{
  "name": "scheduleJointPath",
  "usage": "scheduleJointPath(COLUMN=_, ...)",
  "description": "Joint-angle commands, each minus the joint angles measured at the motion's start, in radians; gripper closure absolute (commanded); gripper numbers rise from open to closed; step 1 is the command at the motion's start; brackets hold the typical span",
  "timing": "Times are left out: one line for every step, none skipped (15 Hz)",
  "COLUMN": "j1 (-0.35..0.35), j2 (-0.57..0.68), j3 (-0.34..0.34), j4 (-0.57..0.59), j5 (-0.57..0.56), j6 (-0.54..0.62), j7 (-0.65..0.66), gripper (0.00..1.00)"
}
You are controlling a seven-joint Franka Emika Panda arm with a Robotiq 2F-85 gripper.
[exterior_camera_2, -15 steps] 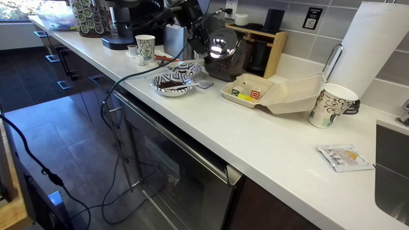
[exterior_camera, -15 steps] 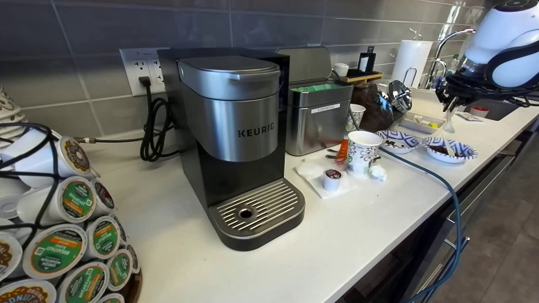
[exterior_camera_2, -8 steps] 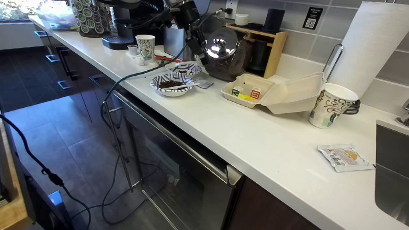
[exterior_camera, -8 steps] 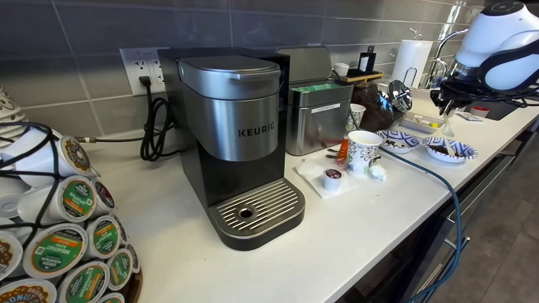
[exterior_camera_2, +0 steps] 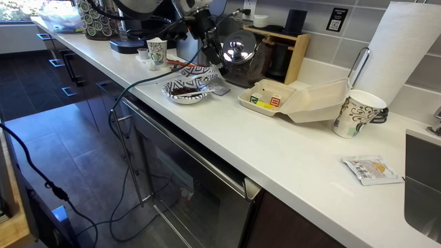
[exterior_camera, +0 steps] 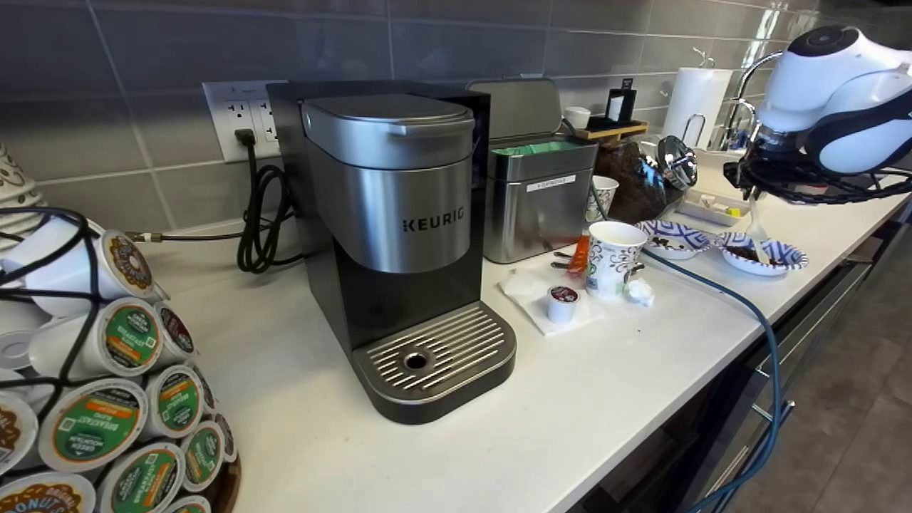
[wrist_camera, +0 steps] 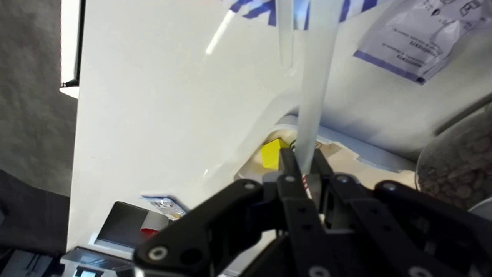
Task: Use the spoon to scoop up contents from the bowl to right into the bowl to the left
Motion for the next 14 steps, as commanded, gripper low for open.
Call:
scheduleJointPath(j1=0.025, j2=0.03, j3=-0.013, j4=0.013, j5=-0.082, j6=-0.012, j7=0.086, gripper=0.97)
scheduleJointPath(j1=0.025, j2=0.032, j3=-0.007, j4=0.011, j5=-0.094, j6=-0.013, j7=0.096, gripper=0.97)
scheduleJointPath(j1=0.029, j2=0.037, j3=-0.006, j4=0.012, j5=-0.113, j6=-0.017, j7=0.111, gripper=0.97)
scheduleJointPath(j1=0.033, j2=0.042, j3=-0.008, j4=0.013, j5=-0.135, j6=-0.018, j7=0.131, gripper=0.97)
scheduleJointPath(j1=0.037, j2=0.048, j3=-0.008, j4=0.014, j5=-0.157, j6=-0.018, j7=0.152, gripper=0.97)
scheduleJointPath(j1=0.038, j2=0.053, j3=-0.006, j4=0.015, j5=-0.175, j6=-0.022, j7=0.168, gripper=0.97)
scheduleJointPath(j1=0.038, j2=0.055, j3=-0.001, j4=0.015, j5=-0.189, j6=-0.028, j7=0.181, gripper=0.97)
scheduleJointPath(j1=0.037, j2=0.057, j3=0.002, j4=0.014, j5=-0.204, j6=-0.027, j7=0.194, gripper=0.97)
scheduleJointPath(j1=0.036, j2=0.059, j3=0.005, j4=0.012, j5=-0.218, j6=-0.03, j7=0.204, gripper=0.97)
scheduleJointPath(j1=0.034, j2=0.061, j3=0.009, j4=0.01, j5=-0.228, j6=-0.034, j7=0.209, gripper=0.97)
scheduleJointPath(j1=0.033, j2=0.062, j3=0.014, j4=0.006, j5=-0.237, j6=-0.044, j7=0.208, gripper=0.97)
scheduleJointPath(j1=0.031, j2=0.063, j3=0.015, j4=0.004, j5=-0.249, j6=-0.048, j7=0.214, gripper=0.97)
scheduleJointPath(j1=0.03, j2=0.065, j3=0.018, j4=0.004, j5=-0.258, j6=-0.059, j7=0.223, gripper=0.97)
scheduleJointPath(j1=0.025, j2=0.062, j3=0.025, j4=0.001, j5=-0.261, j6=-0.07, j7=0.223, gripper=0.63)
